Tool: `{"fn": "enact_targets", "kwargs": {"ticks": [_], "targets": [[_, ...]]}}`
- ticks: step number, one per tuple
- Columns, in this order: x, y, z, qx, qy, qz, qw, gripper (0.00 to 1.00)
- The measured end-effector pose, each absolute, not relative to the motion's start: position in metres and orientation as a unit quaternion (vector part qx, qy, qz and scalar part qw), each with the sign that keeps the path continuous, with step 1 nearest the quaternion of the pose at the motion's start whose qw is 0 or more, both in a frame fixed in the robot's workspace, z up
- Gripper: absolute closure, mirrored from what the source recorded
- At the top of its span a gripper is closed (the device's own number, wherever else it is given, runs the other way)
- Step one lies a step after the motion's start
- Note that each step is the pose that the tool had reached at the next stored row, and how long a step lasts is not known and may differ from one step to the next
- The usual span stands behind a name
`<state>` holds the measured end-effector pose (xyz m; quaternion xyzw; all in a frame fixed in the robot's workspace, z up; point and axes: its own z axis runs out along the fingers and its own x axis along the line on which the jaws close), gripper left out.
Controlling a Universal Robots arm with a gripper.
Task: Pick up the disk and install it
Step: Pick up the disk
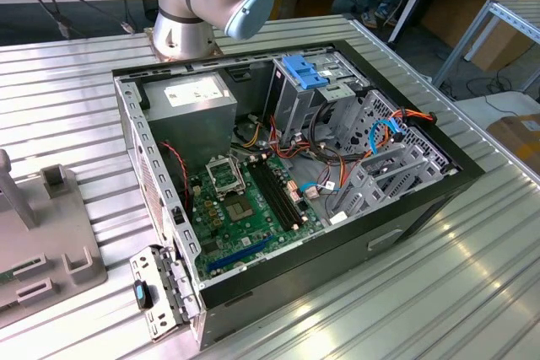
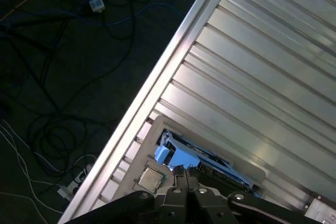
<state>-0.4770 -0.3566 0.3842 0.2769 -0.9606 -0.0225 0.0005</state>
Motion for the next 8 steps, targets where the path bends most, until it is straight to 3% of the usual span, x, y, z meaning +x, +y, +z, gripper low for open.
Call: {"fn": "enact_targets", "kwargs": {"ticks": [8], "targets": [[-0.4771,-0.3557,0.3828,0.371,-0.928,-0.022,0.003,0.89]]}}
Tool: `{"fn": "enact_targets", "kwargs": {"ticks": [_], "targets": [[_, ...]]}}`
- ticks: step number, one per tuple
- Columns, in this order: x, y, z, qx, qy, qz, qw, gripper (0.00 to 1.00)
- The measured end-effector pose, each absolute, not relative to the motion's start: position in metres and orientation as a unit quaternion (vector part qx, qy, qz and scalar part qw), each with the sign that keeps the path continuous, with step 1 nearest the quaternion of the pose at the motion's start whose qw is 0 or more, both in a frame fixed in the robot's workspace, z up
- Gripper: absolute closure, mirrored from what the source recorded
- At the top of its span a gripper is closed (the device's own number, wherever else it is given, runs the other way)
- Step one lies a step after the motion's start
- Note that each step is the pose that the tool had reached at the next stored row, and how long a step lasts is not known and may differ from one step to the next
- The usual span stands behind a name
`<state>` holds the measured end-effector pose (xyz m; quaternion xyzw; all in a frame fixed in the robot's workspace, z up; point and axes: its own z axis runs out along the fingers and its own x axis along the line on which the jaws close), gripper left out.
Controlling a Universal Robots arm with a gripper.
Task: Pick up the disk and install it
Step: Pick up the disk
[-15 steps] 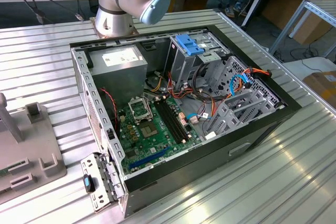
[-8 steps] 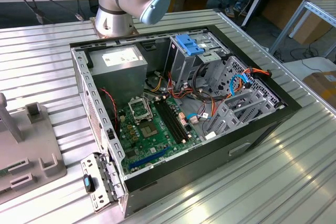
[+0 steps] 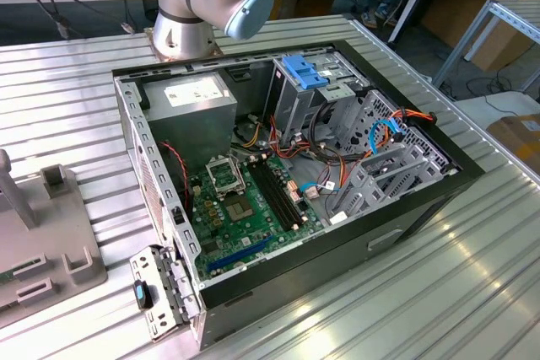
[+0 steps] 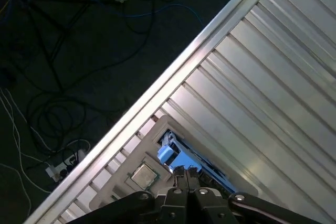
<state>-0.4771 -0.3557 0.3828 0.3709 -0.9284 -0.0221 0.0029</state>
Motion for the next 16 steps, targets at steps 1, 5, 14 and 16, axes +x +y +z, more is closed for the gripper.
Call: {"fn": "enact_targets", "kwargs": {"ticks": [1,5,14,16], "targets": [[-0.4771,-0.3557,0.3828,0.371,-0.928,-0.022,0.003,0.89],[-0.4770,-0.3557,0.3828,0.372,-0.928,-0.022,0.003,0.89],[-0.4770,-0.3557,0.3828,0.372,-0.928,-0.022,0.003,0.89],[-0.4770,-0.3557,0.3828,0.372,-0.928,-0.022,0.003,0.89]]}}
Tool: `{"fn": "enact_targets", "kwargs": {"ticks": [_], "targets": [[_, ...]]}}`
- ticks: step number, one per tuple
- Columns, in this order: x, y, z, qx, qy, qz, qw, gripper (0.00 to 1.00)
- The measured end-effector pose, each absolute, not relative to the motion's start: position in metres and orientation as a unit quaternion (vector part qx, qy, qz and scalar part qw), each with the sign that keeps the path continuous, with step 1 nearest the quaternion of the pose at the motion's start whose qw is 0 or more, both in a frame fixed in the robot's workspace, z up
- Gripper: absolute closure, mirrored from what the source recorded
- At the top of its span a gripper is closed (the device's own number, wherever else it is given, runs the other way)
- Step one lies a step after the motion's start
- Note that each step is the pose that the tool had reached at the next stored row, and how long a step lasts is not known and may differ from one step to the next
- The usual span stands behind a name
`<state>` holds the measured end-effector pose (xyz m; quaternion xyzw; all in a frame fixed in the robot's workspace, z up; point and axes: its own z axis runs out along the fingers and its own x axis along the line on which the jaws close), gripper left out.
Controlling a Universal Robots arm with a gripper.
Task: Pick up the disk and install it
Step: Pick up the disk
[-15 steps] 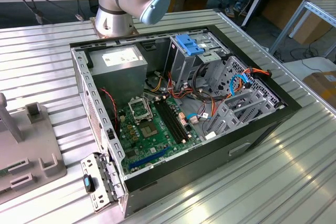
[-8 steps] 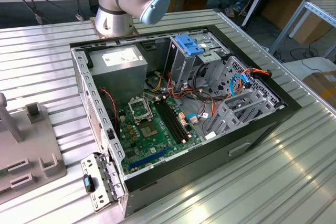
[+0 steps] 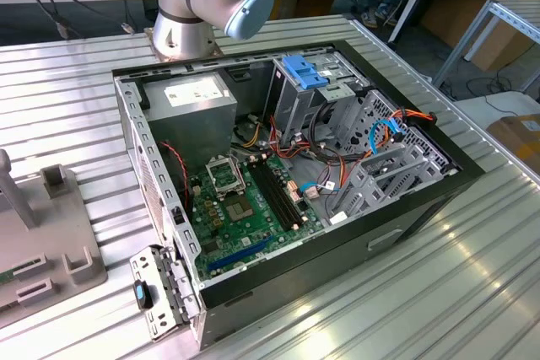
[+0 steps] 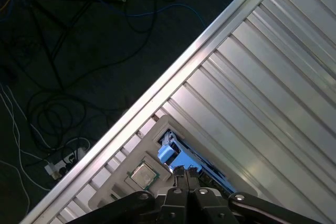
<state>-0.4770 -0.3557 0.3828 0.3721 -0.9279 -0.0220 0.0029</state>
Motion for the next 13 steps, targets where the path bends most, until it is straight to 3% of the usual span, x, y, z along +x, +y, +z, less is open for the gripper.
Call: {"fn": "enact_targets", "kwargs": {"ticks": [13], "targets": [[-0.4770,-0.3549,0.3827,0.432,-0.902,-0.022,0.004,0.89]]}}
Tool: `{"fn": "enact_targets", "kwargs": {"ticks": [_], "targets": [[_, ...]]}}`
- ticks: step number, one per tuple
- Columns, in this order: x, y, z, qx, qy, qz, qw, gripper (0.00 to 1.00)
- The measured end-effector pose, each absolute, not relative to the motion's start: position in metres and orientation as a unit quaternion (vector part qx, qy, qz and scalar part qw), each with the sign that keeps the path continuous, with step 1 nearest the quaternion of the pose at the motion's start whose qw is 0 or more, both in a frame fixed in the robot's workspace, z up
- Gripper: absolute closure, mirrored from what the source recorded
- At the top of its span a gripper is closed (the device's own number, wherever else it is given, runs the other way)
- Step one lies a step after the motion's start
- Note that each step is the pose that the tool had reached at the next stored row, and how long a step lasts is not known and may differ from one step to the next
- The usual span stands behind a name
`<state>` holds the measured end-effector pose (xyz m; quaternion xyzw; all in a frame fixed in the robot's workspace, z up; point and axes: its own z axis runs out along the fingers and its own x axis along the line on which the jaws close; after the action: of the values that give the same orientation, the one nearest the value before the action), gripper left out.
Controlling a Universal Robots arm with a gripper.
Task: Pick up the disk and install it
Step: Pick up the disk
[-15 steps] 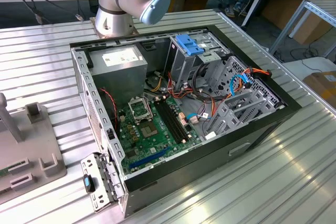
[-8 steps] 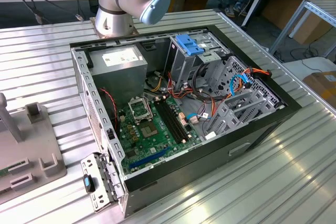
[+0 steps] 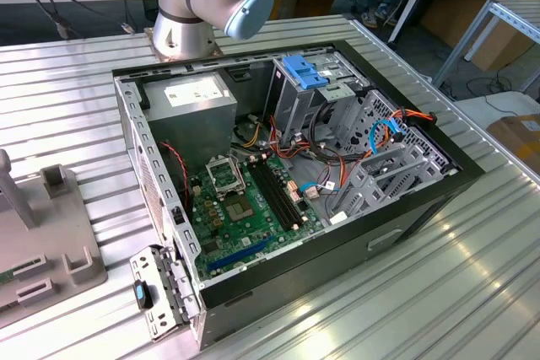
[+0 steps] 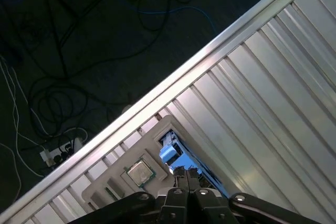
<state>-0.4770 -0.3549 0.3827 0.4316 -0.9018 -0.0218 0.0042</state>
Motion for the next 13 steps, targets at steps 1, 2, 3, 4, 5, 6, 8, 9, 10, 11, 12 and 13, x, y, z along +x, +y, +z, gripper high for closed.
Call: {"fn": "enact_targets", "kwargs": {"ticks": [1,2,3,4,5,6,8,9,10,11,12,13], "targets": [[-0.4770,-0.3547,0.3827,0.437,-0.899,-0.022,0.004,0.89],[-0.4770,-0.3545,0.3828,0.445,-0.895,-0.022,0.005,0.89],[-0.4770,-0.3544,0.3828,0.451,-0.892,-0.022,0.005,0.89],[-0.4770,-0.3543,0.3827,0.459,-0.888,-0.022,0.005,0.89],[-0.4770,-0.3541,0.3827,0.468,-0.884,-0.022,0.005,0.89],[-0.4770,-0.3540,0.3827,0.475,-0.880,-0.022,0.005,0.89],[-0.4771,-0.3539,0.3828,0.486,-0.874,-0.022,0.006,0.89],[-0.4770,-0.3539,0.3828,0.487,-0.873,-0.021,0.006,0.89],[-0.4770,-0.3538,0.3828,0.487,-0.873,-0.021,0.006,0.89],[-0.4770,-0.3538,0.3828,0.487,-0.873,-0.021,0.006,0.89],[-0.4770,-0.3538,0.3827,0.487,-0.873,-0.021,0.006,0.89],[-0.4770,-0.3538,0.3828,0.487,-0.873,-0.021,0.006,0.89]]}}
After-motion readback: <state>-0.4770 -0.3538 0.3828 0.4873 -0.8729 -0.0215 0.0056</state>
